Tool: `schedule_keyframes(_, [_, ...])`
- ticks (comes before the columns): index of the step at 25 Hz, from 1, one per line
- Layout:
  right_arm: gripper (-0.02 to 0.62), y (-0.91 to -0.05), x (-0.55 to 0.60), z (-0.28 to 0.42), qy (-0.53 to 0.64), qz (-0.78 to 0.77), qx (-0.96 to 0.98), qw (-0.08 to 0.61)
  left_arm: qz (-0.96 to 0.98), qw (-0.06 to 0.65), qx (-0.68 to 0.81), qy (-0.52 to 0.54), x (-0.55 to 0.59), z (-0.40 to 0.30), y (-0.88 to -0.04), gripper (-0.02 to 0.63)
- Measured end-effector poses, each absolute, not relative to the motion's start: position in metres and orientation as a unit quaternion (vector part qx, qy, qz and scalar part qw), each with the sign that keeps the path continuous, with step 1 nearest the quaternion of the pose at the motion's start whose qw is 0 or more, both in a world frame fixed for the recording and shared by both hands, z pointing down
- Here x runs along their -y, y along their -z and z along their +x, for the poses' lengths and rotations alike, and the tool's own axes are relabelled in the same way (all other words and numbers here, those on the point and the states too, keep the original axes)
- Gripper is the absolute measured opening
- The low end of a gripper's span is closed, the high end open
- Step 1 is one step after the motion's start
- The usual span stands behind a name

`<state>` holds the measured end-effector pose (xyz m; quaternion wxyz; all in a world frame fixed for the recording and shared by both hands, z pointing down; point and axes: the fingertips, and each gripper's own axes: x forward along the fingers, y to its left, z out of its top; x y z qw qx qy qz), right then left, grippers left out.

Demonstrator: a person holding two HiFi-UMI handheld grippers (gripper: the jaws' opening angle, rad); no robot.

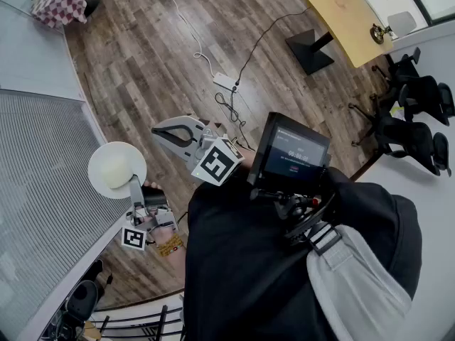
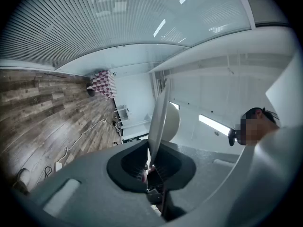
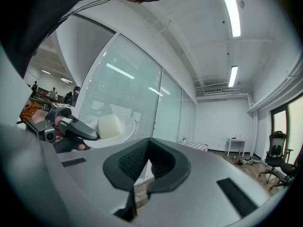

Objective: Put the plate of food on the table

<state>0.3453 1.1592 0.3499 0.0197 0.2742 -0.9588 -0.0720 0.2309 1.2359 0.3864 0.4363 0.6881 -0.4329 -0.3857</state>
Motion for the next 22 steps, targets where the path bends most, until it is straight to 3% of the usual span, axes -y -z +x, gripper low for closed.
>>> schedule_keyframes(6, [0.012,-0.362,-1.137,0.415,0.057,0.288,0.956,-0.002,0.698,0.456,0.403,0.377,-1.197,0.297,-0.396,0.021])
schedule_keyframes(10, [0.012,-0.357,-1.106,0.437,-0.005,0.326,0.944,-0.058,0.698,0.467,0.405,0.361,-1.161,0.305,-0.397,0.021])
schedule_keyframes(16, [0.017,-0.367,-1.071,0.460,0.010,0.333,0.942,-0.051,0.694,0.470,0.416,0.352,-1.124,0.314,-0.401,0.021])
schedule_keyframes(22, [0.068,-0.381,-1.033,0.493,0.006,0.337,0.940,-0.056,0.691,0.471,0.424,0.349,-1.092,0.336,-0.406,0.021])
